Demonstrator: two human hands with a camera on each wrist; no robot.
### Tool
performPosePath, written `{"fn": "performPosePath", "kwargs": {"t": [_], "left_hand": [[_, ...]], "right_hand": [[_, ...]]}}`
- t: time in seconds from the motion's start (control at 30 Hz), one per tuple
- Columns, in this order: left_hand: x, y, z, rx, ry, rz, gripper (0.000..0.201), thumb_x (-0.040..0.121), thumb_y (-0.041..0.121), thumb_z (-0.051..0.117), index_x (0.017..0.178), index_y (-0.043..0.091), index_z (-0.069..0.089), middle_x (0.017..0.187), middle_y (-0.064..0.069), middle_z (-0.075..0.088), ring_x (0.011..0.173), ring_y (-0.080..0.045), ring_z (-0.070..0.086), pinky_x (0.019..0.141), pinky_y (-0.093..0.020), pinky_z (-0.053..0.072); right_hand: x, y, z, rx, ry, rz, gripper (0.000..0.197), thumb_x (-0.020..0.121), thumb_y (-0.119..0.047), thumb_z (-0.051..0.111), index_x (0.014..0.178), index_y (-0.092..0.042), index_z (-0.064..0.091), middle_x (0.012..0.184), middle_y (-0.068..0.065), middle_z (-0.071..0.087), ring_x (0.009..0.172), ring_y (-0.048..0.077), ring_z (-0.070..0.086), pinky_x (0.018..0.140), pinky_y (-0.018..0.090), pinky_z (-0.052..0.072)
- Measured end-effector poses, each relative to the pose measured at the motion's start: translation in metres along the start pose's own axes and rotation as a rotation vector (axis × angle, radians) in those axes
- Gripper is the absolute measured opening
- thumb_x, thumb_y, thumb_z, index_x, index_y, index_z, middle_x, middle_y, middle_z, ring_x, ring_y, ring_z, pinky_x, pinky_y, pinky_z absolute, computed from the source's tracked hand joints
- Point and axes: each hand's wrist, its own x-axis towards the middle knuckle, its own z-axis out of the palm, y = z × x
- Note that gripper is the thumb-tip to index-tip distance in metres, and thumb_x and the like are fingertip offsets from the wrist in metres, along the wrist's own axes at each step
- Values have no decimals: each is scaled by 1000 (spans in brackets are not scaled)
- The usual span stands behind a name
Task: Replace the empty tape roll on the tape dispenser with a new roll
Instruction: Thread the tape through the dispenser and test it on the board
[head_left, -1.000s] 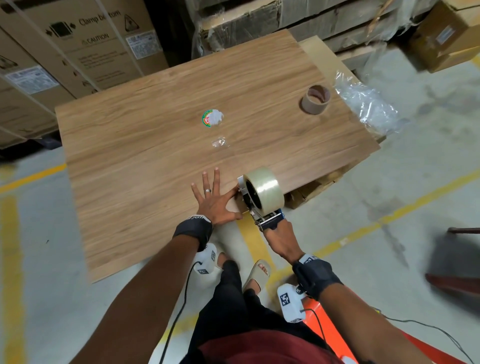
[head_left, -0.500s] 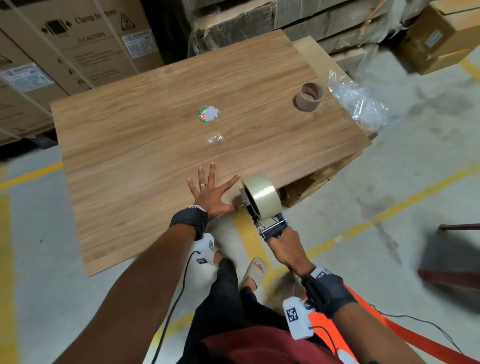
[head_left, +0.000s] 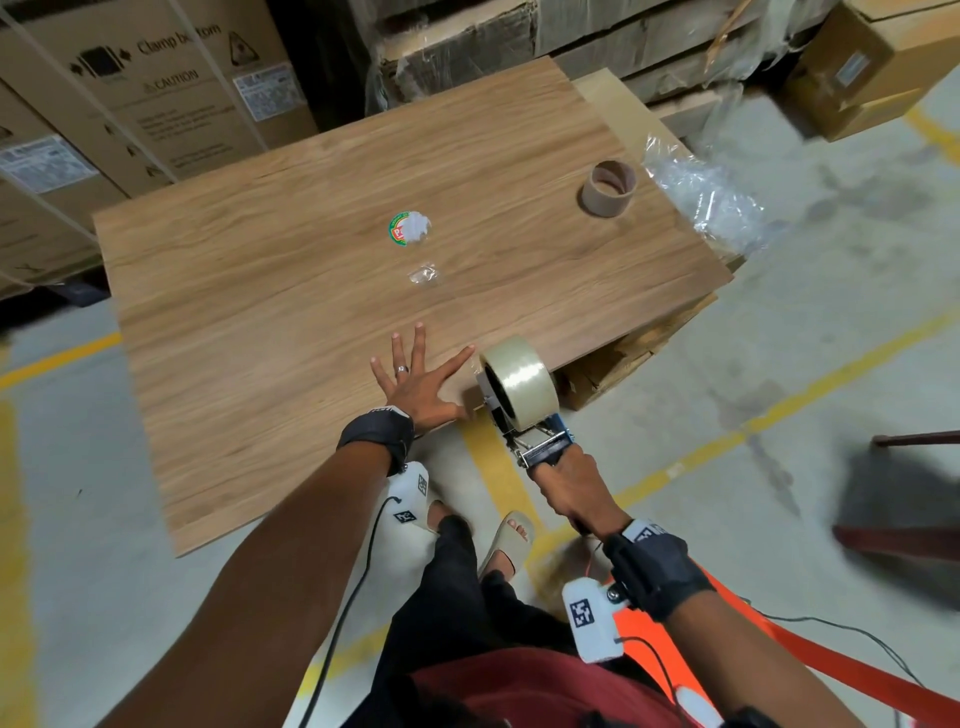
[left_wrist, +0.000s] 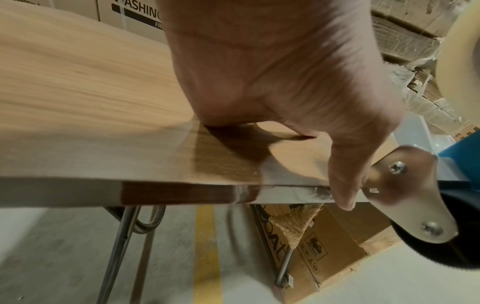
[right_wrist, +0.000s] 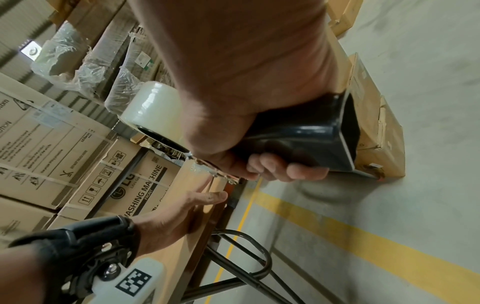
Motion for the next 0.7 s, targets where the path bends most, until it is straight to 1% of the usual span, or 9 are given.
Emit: {"fn": "performPosePath", "kwargs": {"t": [0.1, 0.2, 0.27, 0.33, 0.37, 0.47, 0.5, 0.57, 0.7], "left_hand": [[1, -1, 1, 3, 3, -2, 107, 62, 63, 74, 139, 74, 2, 156, 3, -43, 138, -34, -46, 105, -71, -26], [3, -2, 2, 10, 10, 3, 107, 62, 64, 75, 139, 75, 0, 156, 3, -43, 138, -35, -46, 104, -71, -26], [4, -1, 3, 12, 6, 2, 107, 63, 63, 74, 139, 75, -1, 156, 2, -43, 138, -36, -46, 104, -71, -26], [2, -2, 2, 20, 4, -1, 107, 63, 67, 74, 140, 74, -1, 156, 1, -43, 138, -36, -45, 104, -71, -26], [2, -2, 3, 22, 6, 3, 107, 63, 67, 74, 140, 74, 0, 156, 1, -43, 138, -36, -45, 104, -71, -26], [4, -2, 3, 2, 10, -8, 108, 62, 62, 75, 140, 74, 2, 157, 3, -42, 139, -34, -46, 106, -73, -22], [4, -2, 3, 1, 12, -10, 108, 62, 60, 76, 139, 74, 2, 157, 3, -42, 139, -34, -45, 106, -73, -21], [3, -1, 4, -2, 13, -4, 108, 62, 57, 76, 139, 75, 2, 157, 3, -41, 139, -35, -45, 106, -73, -21], [4, -1, 3, 2, 15, -9, 109, 61, 52, 76, 139, 75, 2, 158, 1, -41, 140, -36, -43, 106, -73, -22]], "right_hand": [[-2, 0, -1, -25, 4, 3, 21, 81, -18, 61, 64, -23, 50, 67, 5, 60, 67, 31, 55, 61, 34, 40], [-9, 8, 1, -50, -11, 28, 6, 80, -24, 61, 75, -22, 58, 81, 12, 70, 79, 37, 64, 66, 38, 47], [-8, 9, 3, -61, -16, 34, 6, 77, -28, 59, 78, -22, 59, 80, 8, 69, 78, 36, 64, 66, 38, 49], [-3, 3, 5, -52, -27, 44, 6, 75, -30, 57, 71, -25, 54, 71, 3, 63, 69, 32, 58, 62, 35, 44], [-1, 2, 6, -45, -27, 46, 8, 76, -29, 57, 69, -26, 52, 70, 3, 61, 68, 32, 56, 61, 35, 43], [3, 2, 9, -60, -8, 45, 5, 81, -25, 61, 79, -22, 58, 82, 14, 68, 78, 39, 61, 65, 37, 42], [3, 4, 11, -64, -3, 44, 5, 81, -25, 61, 82, -21, 59, 84, 14, 68, 79, 40, 62, 64, 37, 43], [4, 6, 14, -66, -3, 56, 8, 81, -26, 61, 79, -20, 57, 81, 12, 67, 78, 39, 62, 63, 37, 43], [7, 10, 19, -65, 5, 105, 15, 72, -35, 58, 76, -20, 54, 80, 9, 66, 74, 35, 62, 59, 33, 42]]}}
